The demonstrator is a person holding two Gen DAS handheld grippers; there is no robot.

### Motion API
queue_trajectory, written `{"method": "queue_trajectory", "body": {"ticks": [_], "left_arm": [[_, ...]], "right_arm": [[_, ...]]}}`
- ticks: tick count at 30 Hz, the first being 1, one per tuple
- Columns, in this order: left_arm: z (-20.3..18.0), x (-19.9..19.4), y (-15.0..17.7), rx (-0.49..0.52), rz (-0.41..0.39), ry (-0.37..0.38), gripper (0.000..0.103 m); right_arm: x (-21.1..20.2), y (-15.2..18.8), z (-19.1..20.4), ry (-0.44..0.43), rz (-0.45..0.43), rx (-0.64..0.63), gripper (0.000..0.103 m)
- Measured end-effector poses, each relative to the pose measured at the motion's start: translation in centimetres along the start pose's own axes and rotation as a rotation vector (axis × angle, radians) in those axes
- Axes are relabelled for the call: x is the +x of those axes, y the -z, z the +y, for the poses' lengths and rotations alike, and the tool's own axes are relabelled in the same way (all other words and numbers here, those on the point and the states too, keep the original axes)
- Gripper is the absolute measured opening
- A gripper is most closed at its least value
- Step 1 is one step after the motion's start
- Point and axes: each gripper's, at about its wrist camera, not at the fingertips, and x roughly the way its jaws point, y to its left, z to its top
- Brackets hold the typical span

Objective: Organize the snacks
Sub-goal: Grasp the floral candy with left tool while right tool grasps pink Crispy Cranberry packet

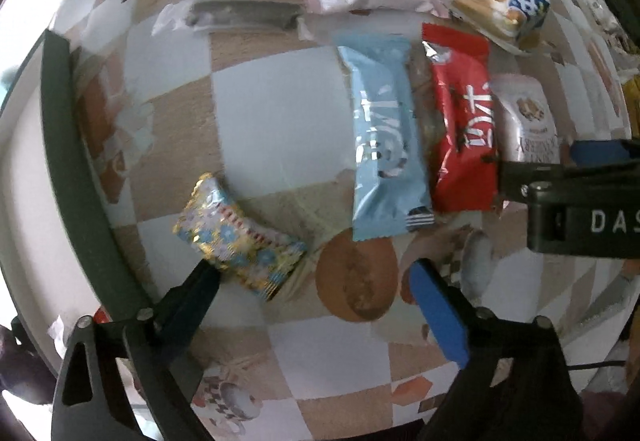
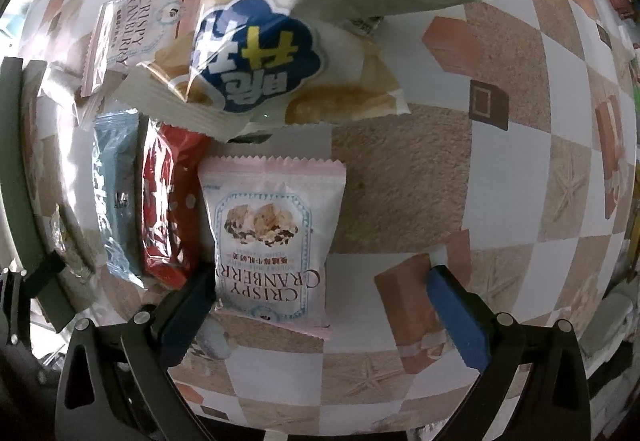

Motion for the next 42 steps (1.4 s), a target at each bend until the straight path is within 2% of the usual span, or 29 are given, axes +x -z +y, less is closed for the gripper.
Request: {"method": "queue_trajectory", "body": {"ticks": [4,7,12,17,19,28,33,35,37,40,42], "left_arm": [[2.9,-1.7,0.2,-0.060,-0.052,0.019,0.096],[4.9,-2.8,0.2,-0.062,-0.079,0.016,0.096],[4.0,-2.7,0.9,0.034,-0.065,-0.010,0.096],[0.9,-1.1,0.8,0.095,-0.030,-0.089,0.096],[0.9,-0.3,0.1,0.053,0.007,-0.102,0.096],[4.6,-0.1,-1.1,-0.360,0.058,0.015,0.096],[7.7,0.4,-1.7,-0.509,0.101,0.049,0.096],[8.4,0.8,-1.6,-0.579,0.120,0.085,0.096],[9.1,1.0,-1.8,-0.599,0.126,0.090,0.095],[8.9,0.6,-2.3,-0.550,0.114,0.084,0.090],[6.3,0.4,-4.3,-0.516,0.101,0.078,0.080]], "right_arm": [[0.0,0.1,0.0,0.000,0.000,0.001,0.103],[0.0,0.3,0.1,0.000,-0.003,0.002,0.103],[0.1,0.3,0.1,0.000,-0.007,0.001,0.103],[0.1,0.3,0.0,0.000,-0.007,0.000,0.103],[0.2,0.5,0.1,-0.001,-0.009,-0.001,0.103],[0.2,0.1,0.2,-0.003,-0.001,-0.001,0.103],[0.3,-0.1,0.2,-0.003,0.003,-0.002,0.103],[0.3,-0.2,0.1,-0.003,0.006,-0.001,0.103],[0.5,-0.5,0.0,-0.004,0.024,0.001,0.103],[0.6,-1.2,-0.4,-0.018,0.049,0.039,0.103],[0.6,-1.3,-0.7,-0.028,0.048,0.058,0.103]]}}
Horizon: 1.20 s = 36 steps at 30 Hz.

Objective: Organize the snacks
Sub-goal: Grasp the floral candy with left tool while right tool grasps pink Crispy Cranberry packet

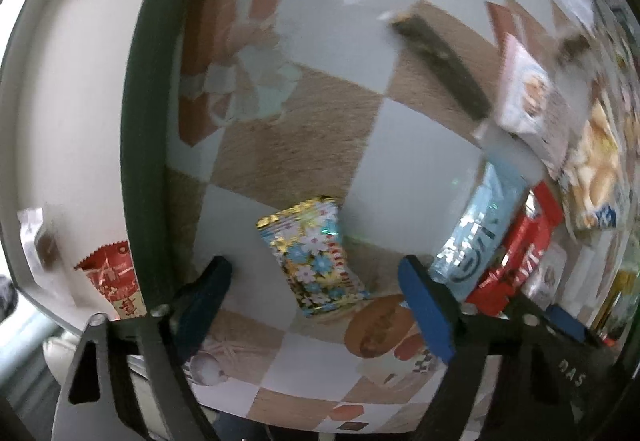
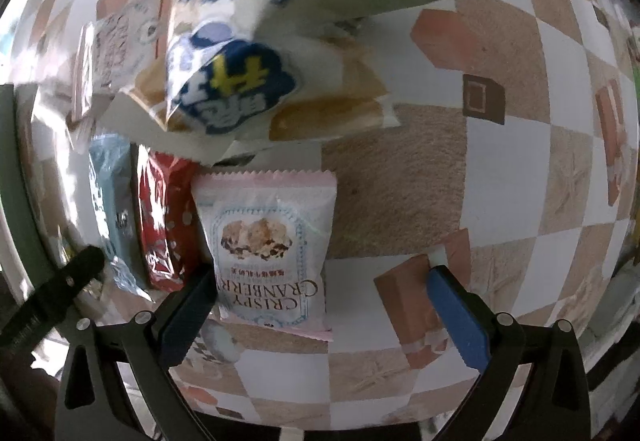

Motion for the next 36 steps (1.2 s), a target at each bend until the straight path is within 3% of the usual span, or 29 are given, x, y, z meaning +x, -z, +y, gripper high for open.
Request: {"method": "queue_trajectory", "body": {"ticks": [6,10,12,17,23,27,36], "left_arm": [[-3.3,-1.1,0.6,0.180,-0.051,-0.020,0.046],[-4.9,-1.2,1.4,0.304,-0.078,-0.052,0.042],[-5.1,-1.0,2.3,0.342,-0.083,-0.063,0.042],[-4.9,-0.6,4.6,0.448,-0.084,-0.089,0.042],[-5.1,1.0,8.6,0.507,-0.089,-0.100,0.042],[-4.6,1.1,9.1,0.517,-0.085,-0.104,0.042],[-3.6,0.4,10.1,0.498,-0.085,-0.101,0.042]], "right_arm": [[-0.7,0.1,-0.5,0.014,-0.034,-0.023,0.087],[-1.6,0.2,-0.8,0.019,-0.068,-0.066,0.067],[-2.0,0.5,-1.0,0.019,-0.083,-0.087,0.049],[-1.5,1.8,-1.7,0.012,-0.062,-0.114,0.049],[-0.4,4.5,-2.7,-0.005,-0.015,-0.125,0.050],[-0.1,5.2,-2.2,0.046,-0.020,-0.177,0.050],[-0.4,4.0,-2.7,0.053,-0.002,-0.166,0.050]]}}
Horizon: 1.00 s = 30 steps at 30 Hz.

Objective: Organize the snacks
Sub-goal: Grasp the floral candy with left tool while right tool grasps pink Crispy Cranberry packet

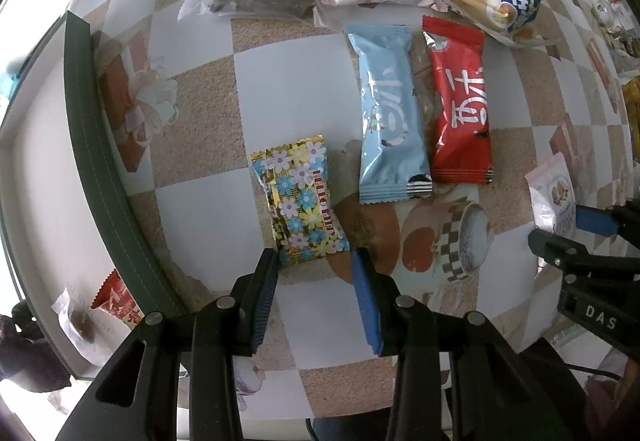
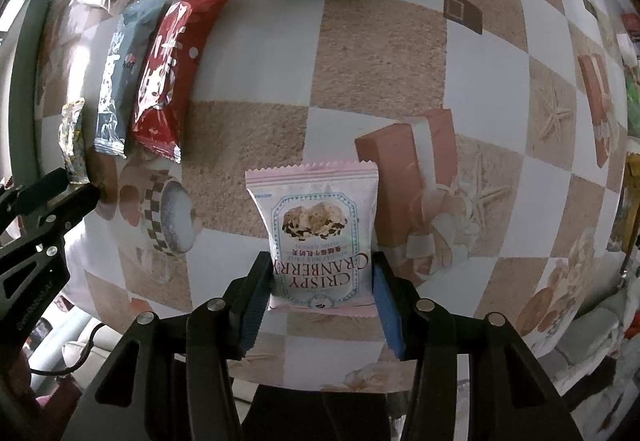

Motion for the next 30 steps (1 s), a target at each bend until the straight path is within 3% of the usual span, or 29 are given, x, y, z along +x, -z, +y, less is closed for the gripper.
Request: {"method": "queue_trajectory", "body": {"ticks": [1,10,11,14,20,30], "left_arm": [[-0.9,1.0,-1.2,0.001,0.001,0.000,0.042],[-0.6,0.6,-1.4,0.004,-0.001,0.004,0.042],[-0.6,0.5,-1.4,0.004,-0.002,0.007,0.039],[-0.4,0.2,-1.2,0.010,-0.004,0.015,0.016],[0.3,-0.8,-0.9,0.002,-0.024,0.040,0.012],[4.4,-4.3,-1.0,-0.075,-0.120,0.091,0.011]], "right_arm": [[0.0,0.1,-0.2,0.000,0.000,0.001,0.050],[0.2,0.2,0.6,0.002,0.001,0.003,0.050],[0.2,0.2,0.6,0.001,0.001,0.004,0.050],[0.2,0.4,0.5,-0.012,0.003,0.016,0.050],[0.0,0.1,-0.5,-0.096,0.019,0.076,0.047],[-3.1,-1.7,-1.2,-0.136,-0.045,0.082,0.047]]}}
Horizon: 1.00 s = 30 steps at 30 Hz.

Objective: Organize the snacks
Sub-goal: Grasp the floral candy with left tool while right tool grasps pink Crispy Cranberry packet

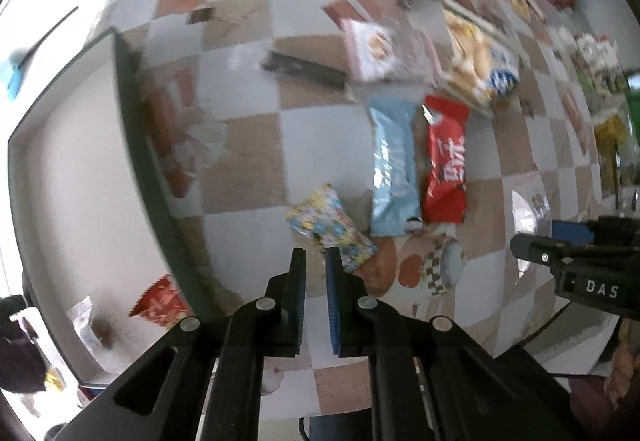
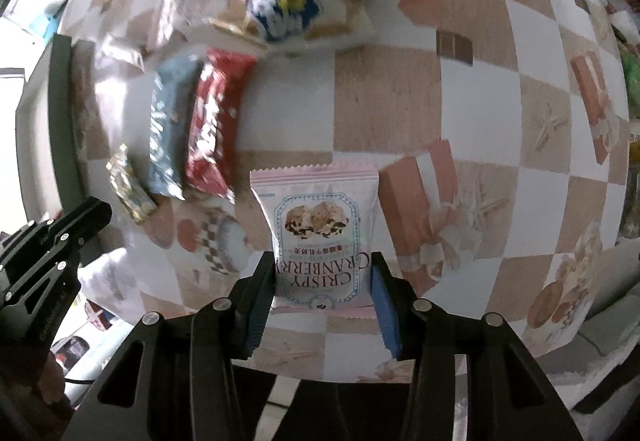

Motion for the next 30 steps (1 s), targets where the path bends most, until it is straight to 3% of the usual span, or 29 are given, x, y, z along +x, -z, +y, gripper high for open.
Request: {"method": "queue_trajectory", "body": {"ticks": [6,11,13,15,20,26,28,30], "left_arm": [[4.1,-1.8,0.1,-0.083,-0.023,0.028,0.011],[4.4,-1.1,0.2,-0.142,0.039,0.042,0.013],[3.7,0.0,-0.2,-0.178,0.067,0.065,0.029],[3.1,0.6,-0.7,-0.193,0.069,0.053,0.057],[2.6,1.8,-2.0,-0.241,0.078,0.050,0.067],[2.7,3.9,-2.0,-0.274,0.172,0.001,0.066],[2.4,3.7,-1.8,-0.242,0.165,-0.021,0.058],[2.3,3.3,-1.7,-0.217,0.152,-0.014,0.033]], "right_arm": [[-1.3,-0.5,0.6,-0.024,-0.025,-0.005,0.047],[-1.5,-1.1,0.9,-0.018,-0.018,-0.016,0.047],[-1.5,-1.1,0.8,-0.016,-0.016,-0.016,0.047],[-1.8,-0.9,1.0,-0.013,-0.013,-0.018,0.047],[-1.2,0.1,0.9,-0.015,-0.007,-0.006,0.047],[-0.6,0.7,-0.4,-0.017,0.000,0.029,0.047],[-0.7,0.9,-0.5,-0.017,-0.003,0.031,0.047],[-0.8,1.0,-0.2,-0.017,-0.005,0.029,0.047]]}}
